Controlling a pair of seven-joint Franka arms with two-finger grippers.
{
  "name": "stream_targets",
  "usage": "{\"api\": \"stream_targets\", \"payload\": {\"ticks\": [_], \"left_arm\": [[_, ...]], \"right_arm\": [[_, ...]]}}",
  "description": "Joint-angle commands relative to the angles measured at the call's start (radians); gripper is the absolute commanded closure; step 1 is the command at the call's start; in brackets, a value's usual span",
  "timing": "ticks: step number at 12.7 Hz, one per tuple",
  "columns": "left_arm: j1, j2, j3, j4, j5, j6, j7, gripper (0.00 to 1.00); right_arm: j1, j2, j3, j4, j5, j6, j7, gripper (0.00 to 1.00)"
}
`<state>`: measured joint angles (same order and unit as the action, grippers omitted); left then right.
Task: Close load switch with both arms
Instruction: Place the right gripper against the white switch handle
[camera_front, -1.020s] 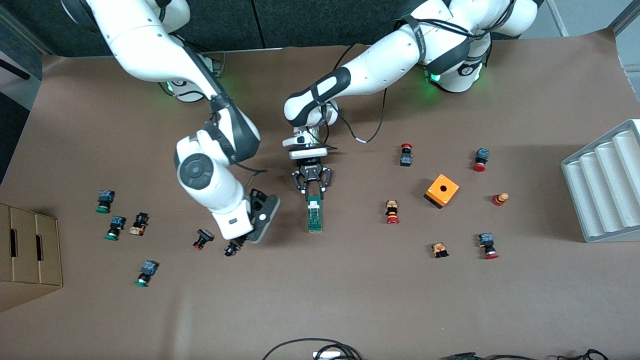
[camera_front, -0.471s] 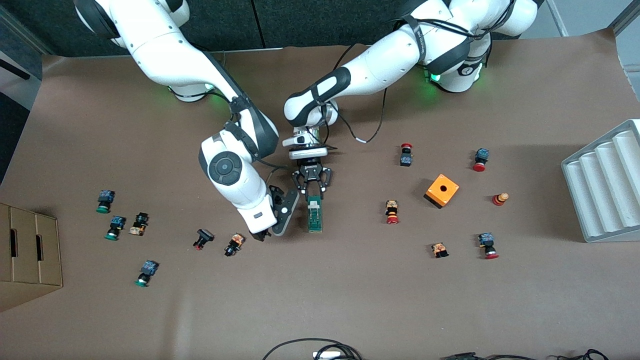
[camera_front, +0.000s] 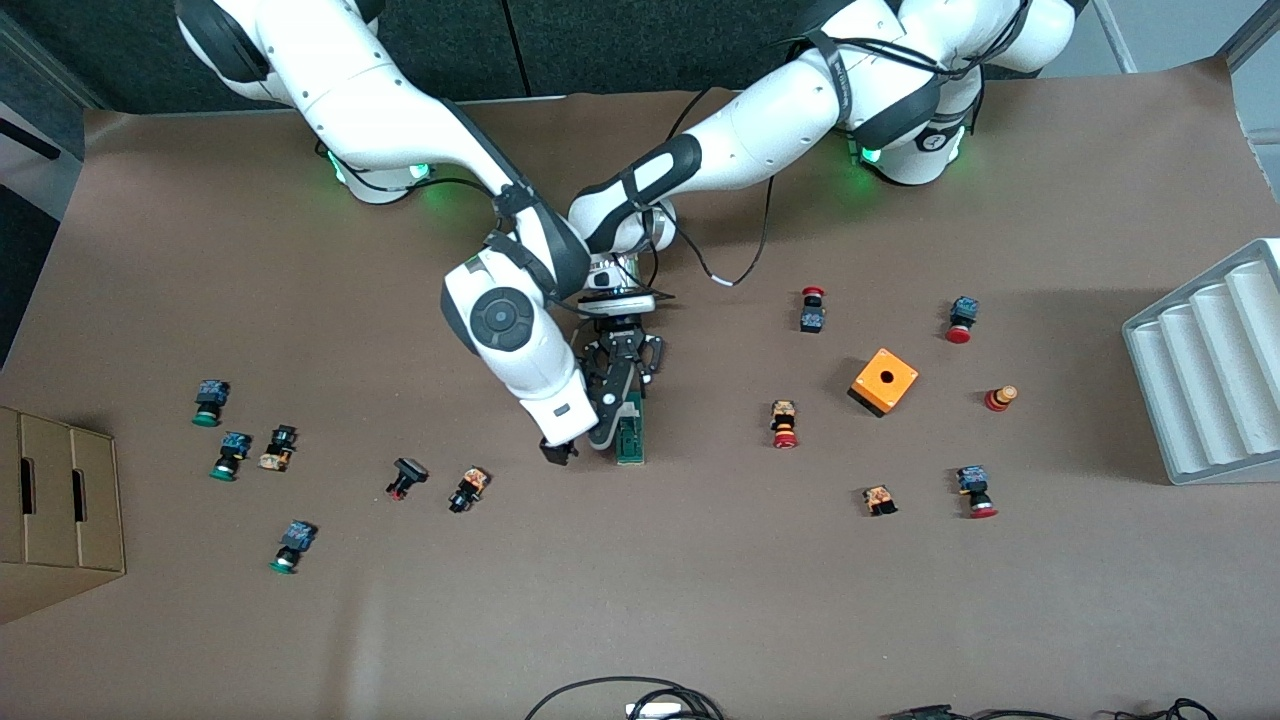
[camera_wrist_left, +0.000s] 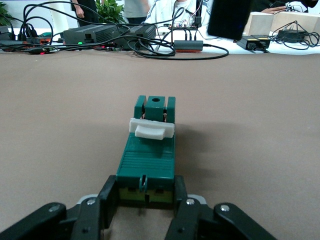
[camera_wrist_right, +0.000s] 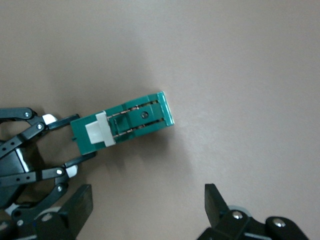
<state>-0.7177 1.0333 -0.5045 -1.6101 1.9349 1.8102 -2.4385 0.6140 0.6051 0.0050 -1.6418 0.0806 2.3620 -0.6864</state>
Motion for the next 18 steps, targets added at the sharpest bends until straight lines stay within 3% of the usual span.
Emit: {"api": "stream_targets", "payload": {"ticks": [1,18], "left_arm": [[-0.016,0.019,0.007,0.022,0.015,-0.012,0.021,0.72],[-0.016,0.019,0.007,0.019,0.016,-0.012,0.021,0.72]], "right_arm": [[0.024,0.034,-0.014,0.017,0.018,0.032,-0.002,0.00],[0.081,0.084,-0.019,0.025,0.013,0.088,-0.005,0.00]]}}
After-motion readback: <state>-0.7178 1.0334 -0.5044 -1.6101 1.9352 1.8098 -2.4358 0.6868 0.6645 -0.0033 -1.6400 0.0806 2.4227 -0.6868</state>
